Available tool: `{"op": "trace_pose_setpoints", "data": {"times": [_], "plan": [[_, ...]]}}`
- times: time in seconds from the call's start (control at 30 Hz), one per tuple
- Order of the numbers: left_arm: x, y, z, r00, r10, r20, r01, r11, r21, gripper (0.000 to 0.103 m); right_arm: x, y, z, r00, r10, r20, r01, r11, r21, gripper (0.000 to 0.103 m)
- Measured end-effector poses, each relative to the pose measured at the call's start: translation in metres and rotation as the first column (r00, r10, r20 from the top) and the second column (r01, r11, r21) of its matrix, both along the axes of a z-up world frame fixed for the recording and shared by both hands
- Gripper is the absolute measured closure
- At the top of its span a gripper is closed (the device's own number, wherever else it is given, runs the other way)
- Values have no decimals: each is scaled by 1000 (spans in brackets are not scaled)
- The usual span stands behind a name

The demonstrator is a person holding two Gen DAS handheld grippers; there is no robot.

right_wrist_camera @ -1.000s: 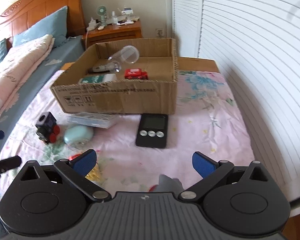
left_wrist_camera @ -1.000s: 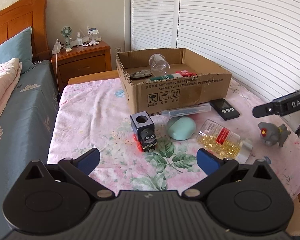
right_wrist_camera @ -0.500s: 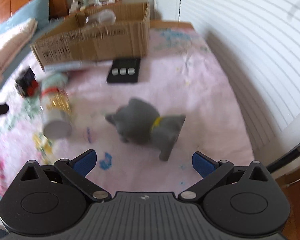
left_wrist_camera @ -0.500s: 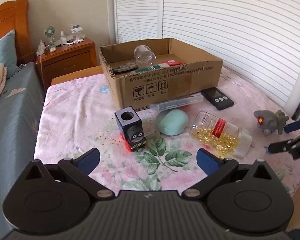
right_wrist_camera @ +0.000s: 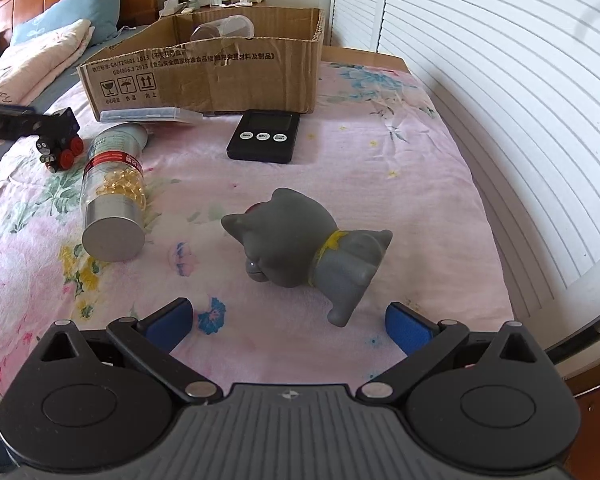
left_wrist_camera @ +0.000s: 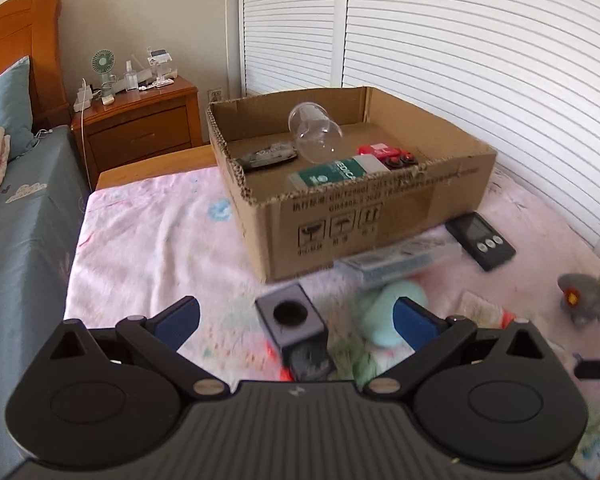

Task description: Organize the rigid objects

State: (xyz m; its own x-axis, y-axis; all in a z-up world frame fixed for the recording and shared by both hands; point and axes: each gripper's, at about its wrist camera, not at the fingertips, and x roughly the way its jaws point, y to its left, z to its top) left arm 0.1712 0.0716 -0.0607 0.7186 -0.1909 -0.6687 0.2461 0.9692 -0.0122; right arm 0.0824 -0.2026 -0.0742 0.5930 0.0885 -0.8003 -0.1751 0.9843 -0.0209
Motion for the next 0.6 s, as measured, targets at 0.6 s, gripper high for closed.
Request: {"op": "trace_pose_setpoints", "data": {"times": [0.6], "plan": [[-14, 68, -13, 970, 244, 14, -245, 970, 12, 1, -5, -1, -2, 999, 16, 37, -17, 1000, 6, 0]]}}
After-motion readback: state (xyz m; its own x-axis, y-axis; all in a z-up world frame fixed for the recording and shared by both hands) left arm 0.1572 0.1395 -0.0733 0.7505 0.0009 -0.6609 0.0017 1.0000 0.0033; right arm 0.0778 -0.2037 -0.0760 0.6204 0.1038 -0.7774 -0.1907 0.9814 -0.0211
